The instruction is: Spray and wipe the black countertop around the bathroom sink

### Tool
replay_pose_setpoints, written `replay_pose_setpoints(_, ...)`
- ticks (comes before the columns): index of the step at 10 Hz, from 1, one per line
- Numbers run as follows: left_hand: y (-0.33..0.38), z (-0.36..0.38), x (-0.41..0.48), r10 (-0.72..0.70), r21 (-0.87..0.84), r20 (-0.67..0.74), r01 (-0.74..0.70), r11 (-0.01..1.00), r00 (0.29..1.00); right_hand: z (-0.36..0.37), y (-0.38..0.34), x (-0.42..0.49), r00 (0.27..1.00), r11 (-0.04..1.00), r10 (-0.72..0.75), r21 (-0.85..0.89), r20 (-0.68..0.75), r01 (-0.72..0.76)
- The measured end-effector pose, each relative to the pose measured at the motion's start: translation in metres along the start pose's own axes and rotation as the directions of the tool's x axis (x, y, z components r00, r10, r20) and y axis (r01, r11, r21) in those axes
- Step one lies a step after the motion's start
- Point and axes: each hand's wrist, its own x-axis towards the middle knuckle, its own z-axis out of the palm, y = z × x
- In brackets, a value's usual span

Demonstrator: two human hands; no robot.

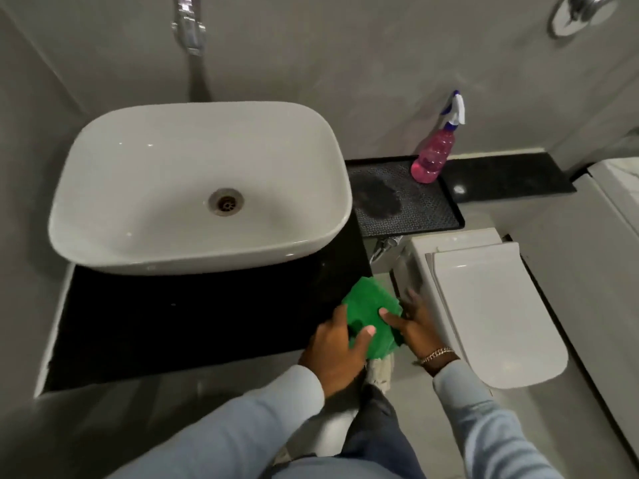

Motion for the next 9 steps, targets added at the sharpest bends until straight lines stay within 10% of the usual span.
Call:
replay_pose_setpoints(2, 0.034, 0.057, 0.047, -0.072, -0.003, -0.148, 0.073, 0.997, 0.986, -0.054, -0.005, 0.036, 0.944, 0.962, 0.237, 0.081, 0.229, -0.261)
replay_pose_setpoints(5, 0.127, 0.092, 0.233, -0.142, -0.213, -0.506, 0.036, 0.976, 0.850, -0.098, -0.095, 0.214, 0.995, 0.999, 0.037, 0.016, 0.097, -0.039)
replay_pose_setpoints(9, 0.114, 0.054, 0.363, -0.256, -0.240, -0.421, 0.165, 0.957, 0.870, -0.090, -0.132, 0.324, 0.987, 0.865, -0.038, -0.489, 0.158, 0.112)
